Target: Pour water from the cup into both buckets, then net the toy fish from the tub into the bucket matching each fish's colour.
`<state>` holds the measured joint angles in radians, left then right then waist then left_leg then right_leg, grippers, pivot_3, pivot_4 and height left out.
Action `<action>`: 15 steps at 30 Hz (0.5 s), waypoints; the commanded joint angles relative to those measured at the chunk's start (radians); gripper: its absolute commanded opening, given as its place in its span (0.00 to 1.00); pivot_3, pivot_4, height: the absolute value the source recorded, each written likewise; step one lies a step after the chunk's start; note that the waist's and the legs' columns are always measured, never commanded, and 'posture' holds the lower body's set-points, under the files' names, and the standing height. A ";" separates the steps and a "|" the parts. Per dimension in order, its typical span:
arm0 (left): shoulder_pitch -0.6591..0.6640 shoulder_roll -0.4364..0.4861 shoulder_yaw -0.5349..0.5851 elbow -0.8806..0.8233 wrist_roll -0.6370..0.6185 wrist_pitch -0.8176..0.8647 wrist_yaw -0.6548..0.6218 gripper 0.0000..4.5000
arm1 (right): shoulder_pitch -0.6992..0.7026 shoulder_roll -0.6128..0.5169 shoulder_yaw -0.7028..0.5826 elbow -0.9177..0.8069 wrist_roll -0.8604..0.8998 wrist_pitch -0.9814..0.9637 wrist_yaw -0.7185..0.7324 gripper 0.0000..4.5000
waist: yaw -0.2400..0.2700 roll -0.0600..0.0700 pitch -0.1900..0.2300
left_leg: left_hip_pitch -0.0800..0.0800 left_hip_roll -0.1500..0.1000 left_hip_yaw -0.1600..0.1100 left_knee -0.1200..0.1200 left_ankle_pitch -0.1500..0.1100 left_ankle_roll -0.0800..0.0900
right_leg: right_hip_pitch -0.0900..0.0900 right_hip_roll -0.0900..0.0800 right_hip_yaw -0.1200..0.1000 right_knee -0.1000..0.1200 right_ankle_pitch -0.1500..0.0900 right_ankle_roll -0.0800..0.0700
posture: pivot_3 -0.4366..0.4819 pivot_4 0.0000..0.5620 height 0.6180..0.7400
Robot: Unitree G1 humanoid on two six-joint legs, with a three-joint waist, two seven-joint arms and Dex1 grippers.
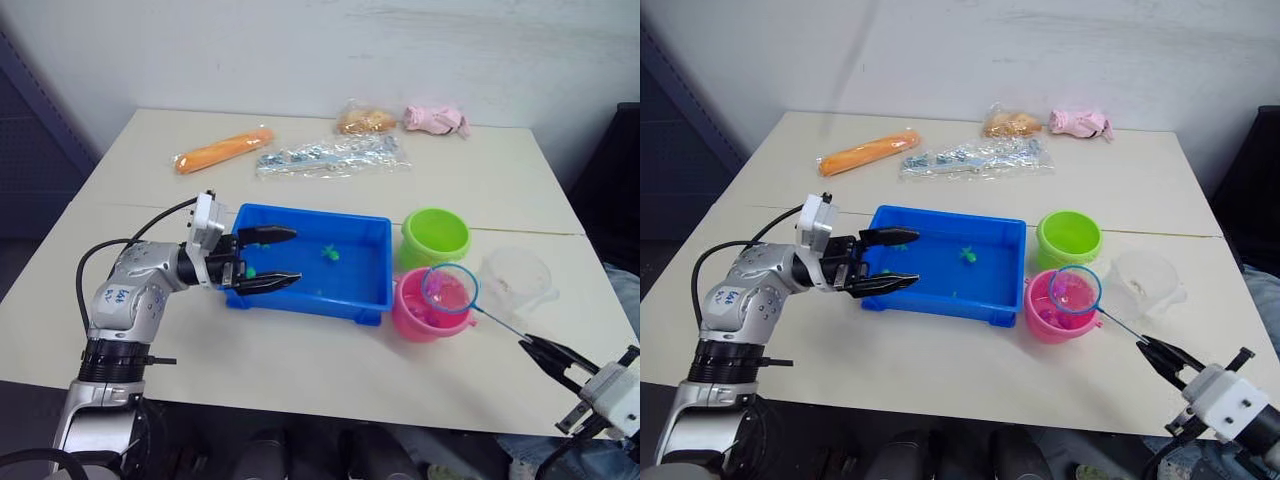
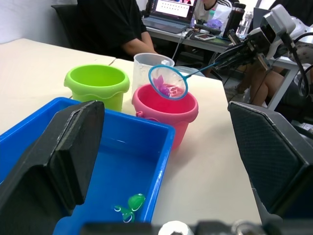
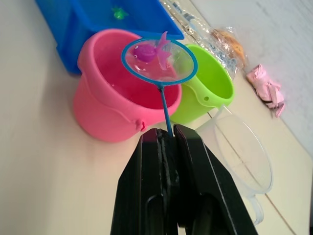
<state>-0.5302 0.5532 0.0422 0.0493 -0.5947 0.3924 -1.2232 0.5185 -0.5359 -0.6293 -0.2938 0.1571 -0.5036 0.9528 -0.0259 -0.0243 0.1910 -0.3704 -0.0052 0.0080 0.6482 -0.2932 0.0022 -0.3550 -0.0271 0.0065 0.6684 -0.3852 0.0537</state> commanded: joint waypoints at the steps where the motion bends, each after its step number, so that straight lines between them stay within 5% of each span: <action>1: 0.011 -0.009 -0.008 -0.043 -0.002 -0.011 -0.002 0.97 | -0.017 -0.018 -0.018 0.056 -0.095 -0.208 -0.069 0.00 | -0.002 0.000 0.000 | 0.000 0.000 0.000 0.000 0.000 0.000 | 0.000 0.000 0.000 0.000 0.000 0.000 | 0.48 0.27 1.00; 7: 0.016 -0.016 -0.012 -0.044 -0.006 -0.012 0.003 0.97 | -0.094 -0.038 -0.088 0.156 -0.370 -0.597 -0.223 0.00 | -0.002 0.000 0.000 | 0.001 0.000 0.000 0.000 0.000 -0.001 | 0.000 0.001 0.000 0.001 0.000 0.000 | 0.48 0.27 1.00; 15: 0.023 -0.036 -0.020 -0.053 0.001 -0.019 0.014 0.97 | -0.212 -0.016 -0.223 0.160 -0.765 -0.758 -0.453 0.00 | -0.002 0.000 0.000 | 0.000 0.000 0.001 0.000 0.003 -0.005 | 0.000 0.001 0.000 0.001 0.000 0.000 | 0.48 0.27 1.00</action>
<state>-0.5057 0.5184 0.0204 0.0397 -0.5945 0.3922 -1.2117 0.3093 -0.5507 -0.8025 -0.1185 -0.5209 -1.2322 0.5732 -0.0278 -0.0242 0.1910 -0.3698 -0.0054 0.0087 0.6483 -0.2904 -0.0028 -0.3550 -0.0263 0.0070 0.6691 -0.3852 0.0537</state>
